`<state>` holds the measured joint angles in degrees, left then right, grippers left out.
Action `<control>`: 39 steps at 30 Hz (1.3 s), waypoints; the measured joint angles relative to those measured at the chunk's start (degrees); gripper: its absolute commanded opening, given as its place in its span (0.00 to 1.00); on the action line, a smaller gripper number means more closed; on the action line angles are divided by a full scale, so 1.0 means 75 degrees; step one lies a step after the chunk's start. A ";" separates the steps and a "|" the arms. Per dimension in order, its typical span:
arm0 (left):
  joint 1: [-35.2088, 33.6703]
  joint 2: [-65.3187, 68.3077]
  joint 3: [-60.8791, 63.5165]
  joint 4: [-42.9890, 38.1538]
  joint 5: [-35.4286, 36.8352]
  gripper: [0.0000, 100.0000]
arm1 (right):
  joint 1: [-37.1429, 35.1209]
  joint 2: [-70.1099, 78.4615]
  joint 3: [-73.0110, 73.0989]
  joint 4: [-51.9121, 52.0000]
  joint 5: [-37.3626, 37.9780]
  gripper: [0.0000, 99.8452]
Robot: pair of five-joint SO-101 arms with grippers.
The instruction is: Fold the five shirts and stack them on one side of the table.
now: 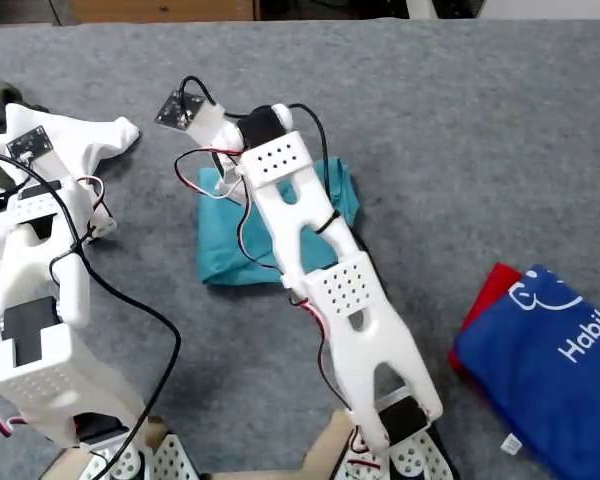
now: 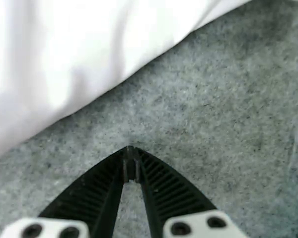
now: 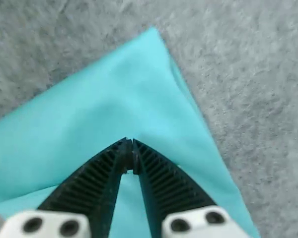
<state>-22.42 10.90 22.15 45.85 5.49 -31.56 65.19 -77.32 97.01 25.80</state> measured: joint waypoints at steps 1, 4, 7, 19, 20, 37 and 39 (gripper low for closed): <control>0.0000 0.0000 0.0000 0.0000 0.0000 0.02 | 0.0000 0.0000 0.0000 0.0105 0.0000 0.01; 0.0000 0.0000 -0.0023 0.0000 0.0000 0.02 | 0.0000 0.0000 0.0000 0.0375 0.0000 0.01; 0.0000 0.0000 -0.0023 0.0000 0.0000 0.02 | 0.0105 0.0000 0.0000 0.0504 0.0000 0.01; 0.0000 0.0000 -0.0023 0.0000 0.0000 0.02 | 0.0856 0.0000 0.0399 0.0551 0.0000 0.01; 0.0000 0.0000 -0.0023 0.0000 0.0000 0.02 | 0.0867 0.0000 0.0399 0.0563 0.0000 0.01; 0.0000 0.0000 -0.0023 0.0000 0.0000 0.02 | 0.0832 0.0000 0.0422 0.0563 -0.0410 0.16; 0.0000 0.0000 -0.0023 0.0000 0.0000 0.02 | 0.0832 0.0000 0.0422 0.0563 -0.0410 0.16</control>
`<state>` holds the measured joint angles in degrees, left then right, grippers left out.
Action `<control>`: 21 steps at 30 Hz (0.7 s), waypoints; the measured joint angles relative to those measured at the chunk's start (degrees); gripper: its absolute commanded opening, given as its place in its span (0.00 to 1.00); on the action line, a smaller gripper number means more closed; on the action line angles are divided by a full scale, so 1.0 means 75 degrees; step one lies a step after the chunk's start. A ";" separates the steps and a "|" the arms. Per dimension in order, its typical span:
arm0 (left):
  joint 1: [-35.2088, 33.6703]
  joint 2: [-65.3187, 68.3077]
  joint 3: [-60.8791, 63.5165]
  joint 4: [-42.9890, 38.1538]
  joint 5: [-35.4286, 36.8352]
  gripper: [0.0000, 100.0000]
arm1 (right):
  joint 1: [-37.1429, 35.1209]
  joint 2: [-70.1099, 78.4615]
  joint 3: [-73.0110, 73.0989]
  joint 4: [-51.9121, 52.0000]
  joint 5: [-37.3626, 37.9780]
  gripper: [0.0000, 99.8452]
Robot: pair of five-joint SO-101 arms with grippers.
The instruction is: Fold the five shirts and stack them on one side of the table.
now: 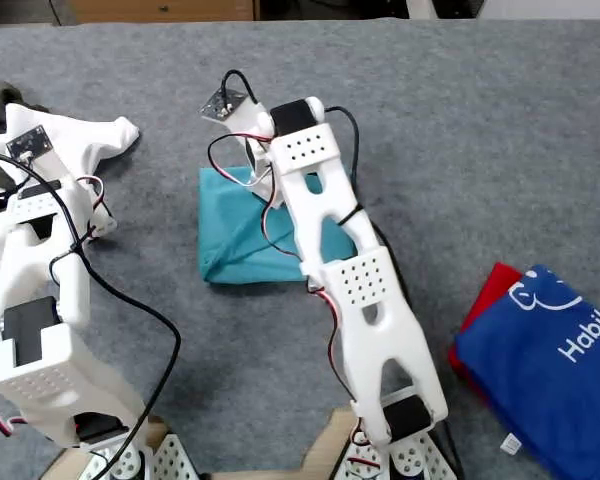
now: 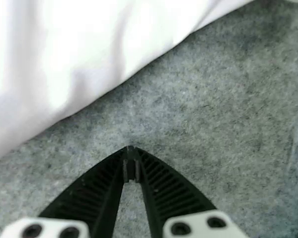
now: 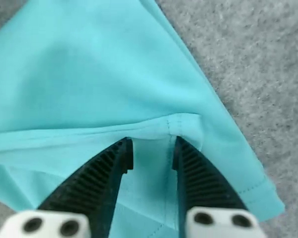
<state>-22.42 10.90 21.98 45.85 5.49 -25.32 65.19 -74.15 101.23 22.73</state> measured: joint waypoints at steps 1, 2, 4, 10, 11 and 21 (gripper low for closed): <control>0.0000 0.0000 0.0000 0.0000 0.0000 0.02 | 0.0000 0.0000 0.0000 0.0000 0.0000 0.16; 0.0000 0.0000 0.0000 0.0000 0.0000 0.02 | 0.0000 0.0000 0.0000 0.0000 0.0000 0.16; 0.0000 0.0000 0.0000 0.0000 0.0000 0.02 | 0.0000 0.0000 0.0000 -0.0047 0.0000 0.16; 0.0000 0.0000 0.0000 0.0000 0.0000 0.02 | 0.0000 0.0199 0.0000 -0.0328 0.0000 0.02; 0.0000 0.0000 0.0000 0.0000 0.0000 0.02 | 0.0000 0.0305 0.0000 -0.0352 0.0000 0.00; 0.0000 0.0000 0.0000 0.0000 0.0000 0.02 | 0.0035 0.0316 -0.0316 -0.0082 0.0000 0.00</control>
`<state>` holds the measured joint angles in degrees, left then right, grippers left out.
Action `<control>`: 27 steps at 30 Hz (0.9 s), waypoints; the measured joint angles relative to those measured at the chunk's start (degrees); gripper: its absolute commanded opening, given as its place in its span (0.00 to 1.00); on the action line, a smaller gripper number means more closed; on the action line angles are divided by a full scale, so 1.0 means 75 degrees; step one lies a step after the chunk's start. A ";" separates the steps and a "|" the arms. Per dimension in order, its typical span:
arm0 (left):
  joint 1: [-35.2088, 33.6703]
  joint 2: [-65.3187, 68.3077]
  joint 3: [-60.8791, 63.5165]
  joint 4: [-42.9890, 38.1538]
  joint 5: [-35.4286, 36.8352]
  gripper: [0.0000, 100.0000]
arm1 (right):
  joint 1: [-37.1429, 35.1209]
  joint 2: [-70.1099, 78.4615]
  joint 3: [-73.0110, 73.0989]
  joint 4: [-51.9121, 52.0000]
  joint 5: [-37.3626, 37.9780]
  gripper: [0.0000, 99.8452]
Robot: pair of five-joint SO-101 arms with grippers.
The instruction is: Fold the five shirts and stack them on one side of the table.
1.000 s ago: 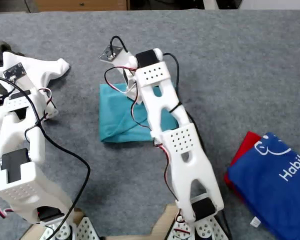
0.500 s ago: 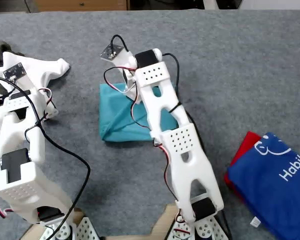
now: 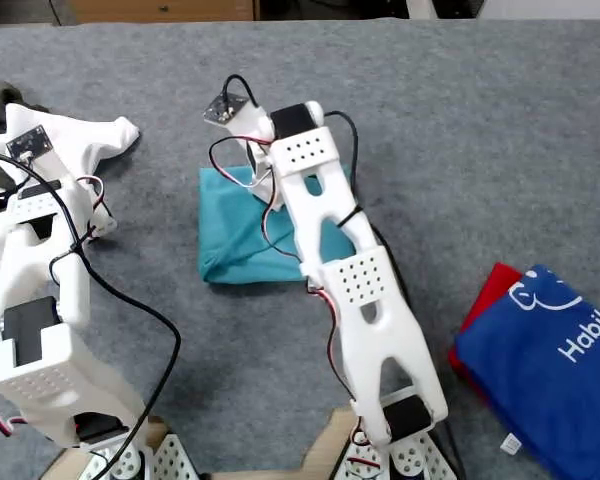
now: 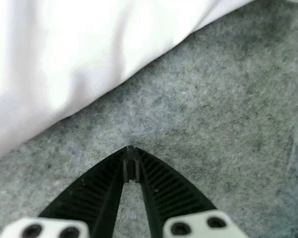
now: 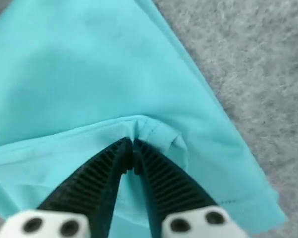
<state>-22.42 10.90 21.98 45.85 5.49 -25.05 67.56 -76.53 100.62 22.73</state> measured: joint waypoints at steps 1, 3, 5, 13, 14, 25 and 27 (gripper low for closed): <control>0.0000 0.0000 0.0000 0.0000 0.0000 0.02 | 0.0000 -0.0059 -0.0059 0.0059 0.0000 0.00; 0.0000 0.0000 0.0000 0.0000 0.0000 0.02 | 0.0000 -0.0281 -0.0082 0.0082 0.0000 0.00; 0.0000 0.0000 0.0000 0.0000 0.0000 0.02 | 0.0035 -0.0539 -0.0082 0.0082 0.0000 0.00; 0.0000 0.0000 0.0000 0.0000 0.0000 0.02 | 0.0199 -0.2063 0.1547 0.0094 0.0000 0.00; 0.0000 0.0000 0.0000 0.0000 0.0000 0.02 | 0.0199 -0.2297 0.1899 0.0094 0.0000 0.00; 0.0000 0.0000 0.0000 0.0000 0.0000 0.02 | 0.0387 -0.4560 0.5333 0.0070 0.0152 0.00; 0.0000 0.0000 0.0000 0.0000 0.0000 0.02 | 0.0387 -0.4900 0.5931 -0.0117 0.0258 0.00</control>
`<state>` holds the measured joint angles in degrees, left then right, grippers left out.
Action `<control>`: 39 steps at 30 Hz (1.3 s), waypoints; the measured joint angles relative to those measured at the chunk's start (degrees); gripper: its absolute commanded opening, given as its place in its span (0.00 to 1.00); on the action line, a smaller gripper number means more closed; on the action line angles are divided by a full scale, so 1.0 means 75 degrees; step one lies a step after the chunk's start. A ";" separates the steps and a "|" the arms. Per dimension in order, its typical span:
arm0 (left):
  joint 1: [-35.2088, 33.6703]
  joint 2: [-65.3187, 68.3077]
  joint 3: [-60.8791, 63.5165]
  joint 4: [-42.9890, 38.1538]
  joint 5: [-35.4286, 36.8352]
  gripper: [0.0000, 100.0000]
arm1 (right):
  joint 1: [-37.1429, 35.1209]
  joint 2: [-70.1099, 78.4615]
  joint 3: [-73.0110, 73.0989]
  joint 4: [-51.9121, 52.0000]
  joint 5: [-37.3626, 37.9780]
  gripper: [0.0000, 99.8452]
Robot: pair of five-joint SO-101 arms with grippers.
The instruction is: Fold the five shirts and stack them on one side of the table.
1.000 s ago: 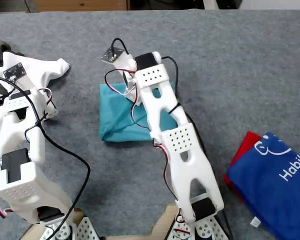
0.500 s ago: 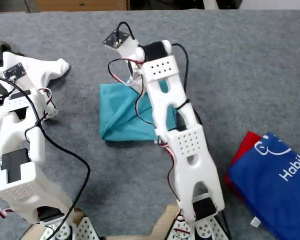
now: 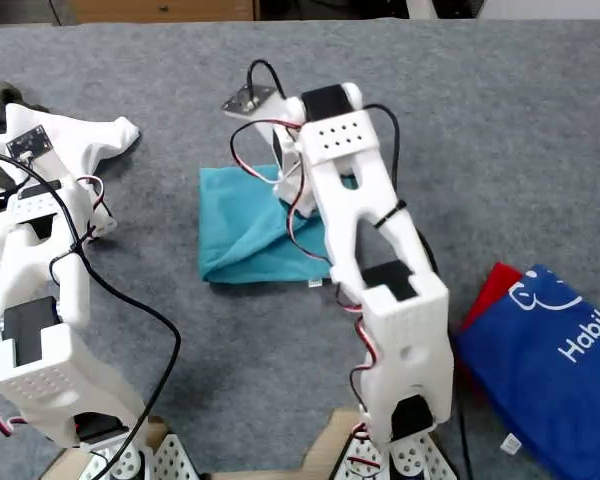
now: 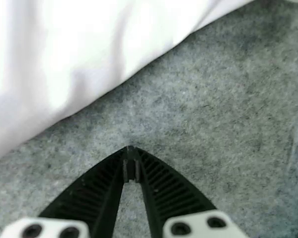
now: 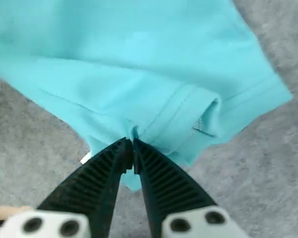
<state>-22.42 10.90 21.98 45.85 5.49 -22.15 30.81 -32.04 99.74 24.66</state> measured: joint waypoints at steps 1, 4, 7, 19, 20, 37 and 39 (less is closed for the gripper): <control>0.0000 0.0000 0.0000 0.0000 0.0000 0.02 | 0.0000 -0.0199 0.0305 -0.0129 0.0023 0.00; 0.0000 0.0000 0.0000 0.0000 0.0000 0.02 | 0.0000 -0.0797 0.1336 -0.0574 0.0047 0.00; 0.0000 0.0000 0.0000 0.0000 0.0000 0.02 | 0.0023 -0.1442 0.2532 -0.1102 0.0047 0.00; 0.0000 0.0000 0.0000 0.0000 0.0000 0.02 | 0.1172 -0.2766 0.5955 -0.2966 0.0340 0.24; 0.0000 0.0000 0.0000 0.0000 0.0000 0.02 | 0.1219 -0.2766 0.5955 -0.2966 0.0387 0.24; 0.0000 0.0000 0.0000 0.0000 0.0000 0.02 | 0.0668 -0.3188 0.4747 -0.3071 0.0023 0.02; 0.0000 0.0000 0.0000 0.0000 0.0000 0.02 | 0.0633 -0.2497 0.4255 -0.3071 -0.0023 0.02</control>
<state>-22.42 10.90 21.98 45.85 5.49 -17.41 12.09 -0.13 76.70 24.48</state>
